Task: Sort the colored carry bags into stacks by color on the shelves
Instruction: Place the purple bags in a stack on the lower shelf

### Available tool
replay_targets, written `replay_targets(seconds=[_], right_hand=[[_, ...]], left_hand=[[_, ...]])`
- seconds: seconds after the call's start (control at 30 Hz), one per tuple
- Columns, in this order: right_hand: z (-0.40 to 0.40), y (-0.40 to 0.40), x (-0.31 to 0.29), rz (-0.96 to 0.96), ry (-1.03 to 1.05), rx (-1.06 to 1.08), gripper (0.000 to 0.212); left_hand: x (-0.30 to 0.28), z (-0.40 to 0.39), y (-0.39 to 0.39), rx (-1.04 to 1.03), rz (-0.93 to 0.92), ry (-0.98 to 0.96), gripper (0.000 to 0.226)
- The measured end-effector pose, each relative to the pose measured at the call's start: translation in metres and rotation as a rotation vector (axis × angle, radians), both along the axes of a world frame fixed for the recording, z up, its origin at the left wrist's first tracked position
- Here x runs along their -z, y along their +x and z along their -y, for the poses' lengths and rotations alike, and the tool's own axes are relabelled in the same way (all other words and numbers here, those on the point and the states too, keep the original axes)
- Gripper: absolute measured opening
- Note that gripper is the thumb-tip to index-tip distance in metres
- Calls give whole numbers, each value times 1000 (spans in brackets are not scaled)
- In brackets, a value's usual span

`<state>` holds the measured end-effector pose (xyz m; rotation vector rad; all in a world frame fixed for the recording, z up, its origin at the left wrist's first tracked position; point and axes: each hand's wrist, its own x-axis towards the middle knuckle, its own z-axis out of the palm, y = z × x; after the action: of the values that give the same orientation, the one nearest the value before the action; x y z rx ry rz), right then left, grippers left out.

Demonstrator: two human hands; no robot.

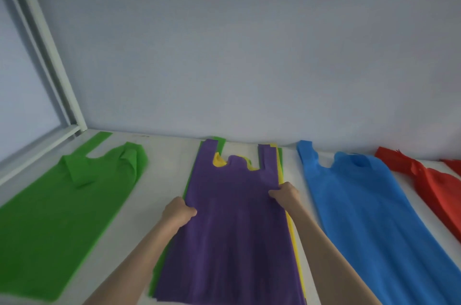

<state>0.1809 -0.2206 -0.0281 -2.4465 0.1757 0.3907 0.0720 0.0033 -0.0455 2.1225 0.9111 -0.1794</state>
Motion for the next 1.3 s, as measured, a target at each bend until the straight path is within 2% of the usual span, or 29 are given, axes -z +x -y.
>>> replay_targets(seconds=[0.13,0.23,0.3,0.37,0.4,0.47,0.57,0.63,0.73,0.77,0.9,1.03,1.2,1.3], right_hand=[[-3,9,-3,-34,145,46,19],[-7,15,-2,-99,269,83,45],[-12,17,-2,-136,285,51,46],[-18,14,-4,-124,270,35,41],[-20,13,-6,-105,258,34,41],[-21,13,-5,-52,202,45,39],[-17,11,-8,32,118,91,39],[-13,10,-9,59,82,95,39],[-10,10,-9,75,93,75,39],[-9,11,-8,80,95,67,38],[-2,13,-7,65,96,79,35],[5,11,-7,39,67,162,36],[9,3,-13,42,16,214,39],[10,3,-14,48,30,180,38]], left_hand=[[0,-6,3,-51,35,-73,27],[-3,-10,0,-84,59,-80,12],[-2,-13,-1,-107,53,-67,21],[-1,-15,-4,-113,38,-54,12],[1,-16,-4,-117,18,-35,15],[4,-18,-5,-117,-30,-7,39],[2,-16,-7,-100,-64,-3,49],[2,-14,-6,-103,-24,9,46],[-2,-7,-7,-73,29,59,21],[-2,-4,-9,-52,26,48,21],[0,4,-12,-29,-2,-12,50],[-6,11,-13,-63,2,-36,51],[-9,19,-13,-67,72,76,45],[-7,23,-13,-4,43,16,46]])
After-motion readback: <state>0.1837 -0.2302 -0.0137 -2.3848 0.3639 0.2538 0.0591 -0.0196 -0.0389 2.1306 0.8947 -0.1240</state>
